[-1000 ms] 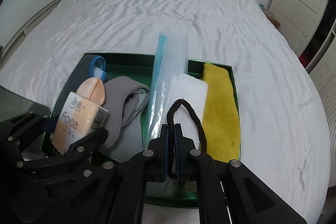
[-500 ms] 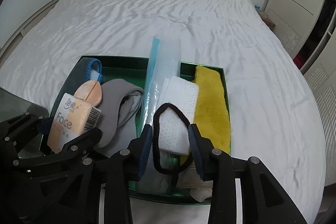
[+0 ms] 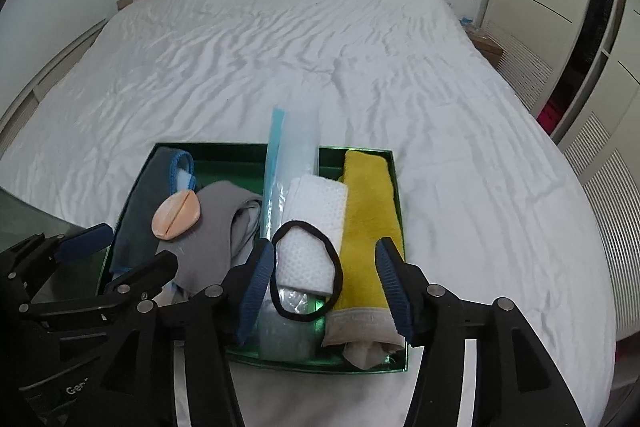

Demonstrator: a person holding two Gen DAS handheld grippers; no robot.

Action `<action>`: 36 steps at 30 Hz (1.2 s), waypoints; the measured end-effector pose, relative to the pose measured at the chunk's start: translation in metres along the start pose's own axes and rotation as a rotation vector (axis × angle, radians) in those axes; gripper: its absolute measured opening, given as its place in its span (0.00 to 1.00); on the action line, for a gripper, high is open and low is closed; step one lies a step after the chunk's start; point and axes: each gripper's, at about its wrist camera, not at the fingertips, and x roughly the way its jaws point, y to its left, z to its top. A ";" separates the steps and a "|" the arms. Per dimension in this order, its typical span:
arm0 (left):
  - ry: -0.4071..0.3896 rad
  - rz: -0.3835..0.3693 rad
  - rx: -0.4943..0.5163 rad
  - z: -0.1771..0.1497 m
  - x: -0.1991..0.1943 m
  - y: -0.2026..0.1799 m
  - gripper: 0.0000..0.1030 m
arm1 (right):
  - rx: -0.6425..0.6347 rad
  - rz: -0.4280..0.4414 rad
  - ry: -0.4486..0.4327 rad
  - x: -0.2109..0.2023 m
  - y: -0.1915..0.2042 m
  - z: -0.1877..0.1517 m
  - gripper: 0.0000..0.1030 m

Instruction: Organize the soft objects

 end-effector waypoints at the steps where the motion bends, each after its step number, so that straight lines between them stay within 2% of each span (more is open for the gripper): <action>1: -0.002 0.001 0.000 0.000 -0.002 0.000 0.67 | 0.003 -0.009 -0.006 -0.005 0.000 0.000 0.53; 4: -0.012 -0.002 -0.008 0.000 -0.011 0.001 0.71 | 0.016 -0.031 -0.021 -0.018 -0.002 -0.002 0.59; 9: -0.030 -0.016 -0.006 -0.009 -0.035 0.000 0.81 | 0.056 -0.070 -0.058 -0.052 -0.008 -0.014 0.77; 12: -0.046 -0.034 0.007 -0.018 -0.058 -0.001 0.82 | 0.095 -0.087 -0.076 -0.081 -0.010 -0.028 0.87; 20: -0.041 -0.092 0.074 -0.056 -0.130 0.004 0.83 | 0.191 -0.079 -0.067 -0.168 0.000 -0.080 0.99; 24: -0.033 -0.099 0.087 -0.082 -0.163 0.019 0.83 | 0.214 -0.094 -0.071 -0.213 0.023 -0.106 0.99; 29: -0.065 -0.115 0.088 -0.108 -0.206 0.048 0.83 | 0.233 -0.135 -0.103 -0.273 0.065 -0.133 1.00; 36: -0.093 -0.098 0.095 -0.142 -0.264 0.097 0.83 | 0.259 -0.123 -0.092 -0.341 0.132 -0.177 1.00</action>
